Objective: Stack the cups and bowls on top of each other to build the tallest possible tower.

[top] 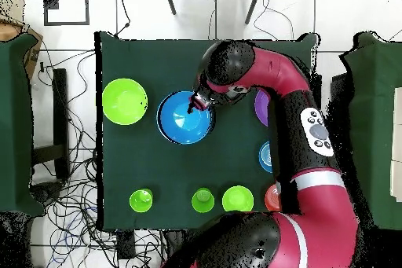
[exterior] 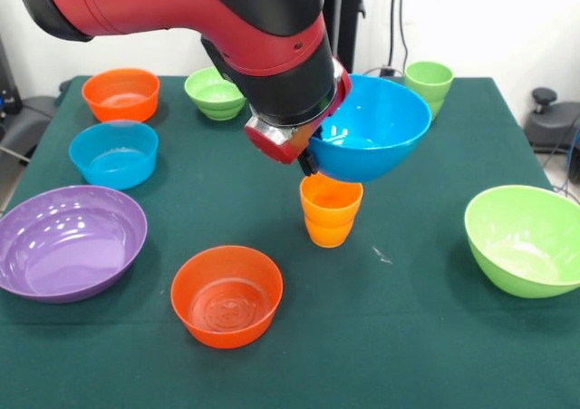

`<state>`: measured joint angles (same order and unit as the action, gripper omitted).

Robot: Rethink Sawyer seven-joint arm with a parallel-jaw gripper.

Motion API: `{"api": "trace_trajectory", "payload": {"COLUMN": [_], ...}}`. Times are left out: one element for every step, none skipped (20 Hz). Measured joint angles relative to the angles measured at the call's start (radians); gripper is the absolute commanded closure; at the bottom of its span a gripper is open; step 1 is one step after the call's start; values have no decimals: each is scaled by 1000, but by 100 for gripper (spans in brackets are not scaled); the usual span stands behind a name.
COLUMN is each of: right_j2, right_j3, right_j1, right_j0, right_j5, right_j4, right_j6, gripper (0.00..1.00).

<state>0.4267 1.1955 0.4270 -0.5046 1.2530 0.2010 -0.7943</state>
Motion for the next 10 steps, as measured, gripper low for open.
{"api": "trace_trajectory", "payload": {"right_j2": [-2,-4,-5,-7,-9,-10,-13,-16,-20,-23], "right_j3": [4,7,10,13,15,16,18,20,21,22], "right_j1": [0,1,1,2,2,2,2,2,2,2], "right_j0": [0,0,0,0,0,0,0,0,0,0], "right_j5": [0,0,0,0,0,0,0,0,0,0], "right_j4": [0,0,0,0,0,0,0,0,0,0], "right_j6": [0,0,0,0,0,0,0,0,0,0], "gripper": [100,100,100,100,100,100,100,100,100,100]}}
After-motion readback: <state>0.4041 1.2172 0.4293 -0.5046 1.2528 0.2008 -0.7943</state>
